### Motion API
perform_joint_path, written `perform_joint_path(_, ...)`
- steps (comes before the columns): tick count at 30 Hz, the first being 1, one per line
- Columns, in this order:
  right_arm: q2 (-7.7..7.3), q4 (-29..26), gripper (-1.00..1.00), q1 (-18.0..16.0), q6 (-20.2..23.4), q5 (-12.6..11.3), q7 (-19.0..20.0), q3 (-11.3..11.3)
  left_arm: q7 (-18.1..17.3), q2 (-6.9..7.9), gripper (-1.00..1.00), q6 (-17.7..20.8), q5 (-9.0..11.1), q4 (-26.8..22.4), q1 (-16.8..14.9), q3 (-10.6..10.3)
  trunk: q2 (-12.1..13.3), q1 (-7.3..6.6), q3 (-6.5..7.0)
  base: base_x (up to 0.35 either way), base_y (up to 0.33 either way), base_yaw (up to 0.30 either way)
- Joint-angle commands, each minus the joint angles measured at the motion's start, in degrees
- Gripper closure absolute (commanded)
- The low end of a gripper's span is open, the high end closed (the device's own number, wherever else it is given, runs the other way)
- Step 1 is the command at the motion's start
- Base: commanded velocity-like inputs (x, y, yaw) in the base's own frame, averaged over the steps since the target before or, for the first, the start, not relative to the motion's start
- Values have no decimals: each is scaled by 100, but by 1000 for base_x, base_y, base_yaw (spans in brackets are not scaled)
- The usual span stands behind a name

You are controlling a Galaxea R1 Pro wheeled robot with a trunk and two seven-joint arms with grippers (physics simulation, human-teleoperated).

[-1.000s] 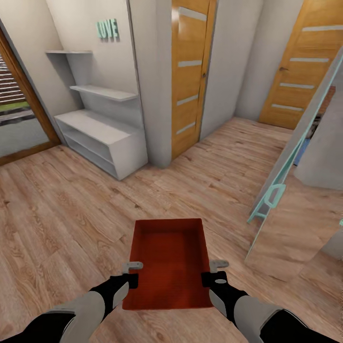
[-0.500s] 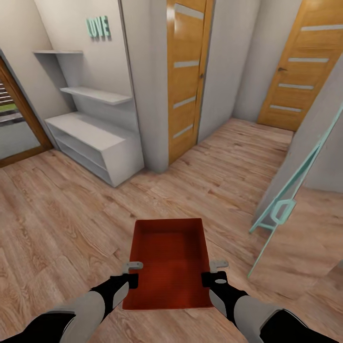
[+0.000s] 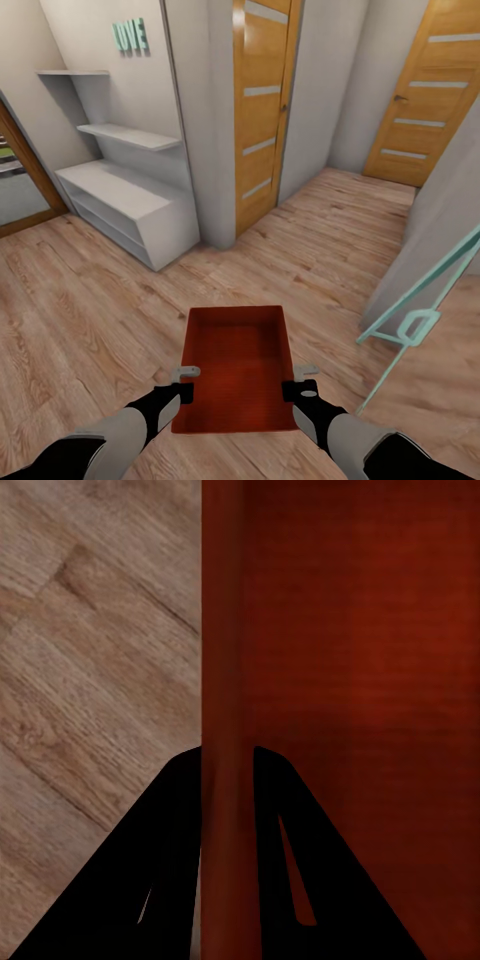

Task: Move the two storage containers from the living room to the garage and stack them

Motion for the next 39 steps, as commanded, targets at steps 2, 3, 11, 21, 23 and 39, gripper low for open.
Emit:
perform_joint_path(2,1,113,100,-3,-23,-127,-15,-13,51,135,100,-74,-53,-31,-2,-131,-2,3,-4,323,0,0)
perform_joint_path(3,1,113,100,-3,-23,-127,-15,-13,51,135,100,-74,-53,-31,-2,-132,-2,3,-4,323,0,0)
perform_joint_path(11,1,113,100,-3,-23,-127,-15,-13,51,135,100,-72,-54,-31,-2,-131,-2,3,-4,323,0,0)
perform_joint_path(21,1,112,100,-3,-32,-127,-15,-13,51,135,100,-74,-53,-31,-2,-130,-2,3,-4,323,0,0)
perform_joint_path(23,1,112,100,-3,-32,-127,-15,-13,51,135,100,-74,-57,-31,-2,-130,-2,3,-4,323,0,0)
perform_joint_path(39,1,112,100,-3,-33,-127,-15,-13,51,137,100,-74,-52,-31,-2,-125,-2,3,-4,322,0,-1)
